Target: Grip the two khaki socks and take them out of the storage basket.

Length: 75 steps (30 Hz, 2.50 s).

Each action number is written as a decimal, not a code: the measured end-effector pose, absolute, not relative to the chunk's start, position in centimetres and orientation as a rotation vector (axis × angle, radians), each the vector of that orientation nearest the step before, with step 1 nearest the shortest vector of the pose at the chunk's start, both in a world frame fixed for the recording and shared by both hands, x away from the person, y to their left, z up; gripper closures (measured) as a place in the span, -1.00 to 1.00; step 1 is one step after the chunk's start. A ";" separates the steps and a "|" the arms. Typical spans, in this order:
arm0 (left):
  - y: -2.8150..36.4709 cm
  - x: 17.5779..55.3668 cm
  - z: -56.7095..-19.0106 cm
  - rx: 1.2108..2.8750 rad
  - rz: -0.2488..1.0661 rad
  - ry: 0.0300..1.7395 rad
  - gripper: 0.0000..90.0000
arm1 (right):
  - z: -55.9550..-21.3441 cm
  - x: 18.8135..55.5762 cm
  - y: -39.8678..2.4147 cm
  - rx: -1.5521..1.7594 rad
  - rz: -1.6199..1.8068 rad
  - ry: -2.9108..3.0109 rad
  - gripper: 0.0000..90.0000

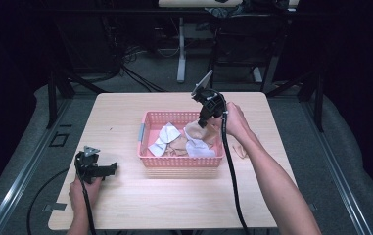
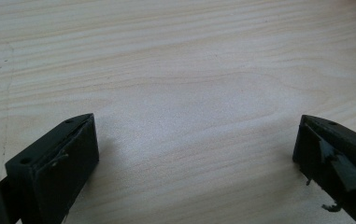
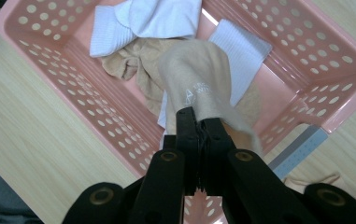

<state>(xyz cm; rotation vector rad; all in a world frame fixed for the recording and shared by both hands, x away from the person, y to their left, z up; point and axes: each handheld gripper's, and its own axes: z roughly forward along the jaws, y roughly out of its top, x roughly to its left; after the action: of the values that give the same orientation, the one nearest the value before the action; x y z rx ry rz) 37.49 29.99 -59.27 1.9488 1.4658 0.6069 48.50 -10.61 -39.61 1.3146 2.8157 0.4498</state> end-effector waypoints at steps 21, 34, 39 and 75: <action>30.0 37.5 -59.3 1.950 0.607 1.465 -1.00 | -34.9 48.0 -12.9 1.309 0.515 2.774 0.95; 30.0 37.5 -59.3 1.945 0.607 1.467 -1.00 | -33.7 47.6 -17.9 1.389 0.547 2.685 0.95; 30.0 37.5 -59.3 1.946 0.607 1.467 -1.00 | -33.4 47.4 -20.1 1.429 0.560 2.644 0.95; 30.0 37.5 -59.3 1.954 0.607 1.464 -1.00 | -46.9 49.1 -28.0 1.827 0.423 2.527 0.92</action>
<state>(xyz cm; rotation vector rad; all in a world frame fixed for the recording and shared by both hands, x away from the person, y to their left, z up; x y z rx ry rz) 37.48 30.01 -59.25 1.9543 1.4638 0.6073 49.11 -28.00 -46.85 1.8275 2.5272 0.4226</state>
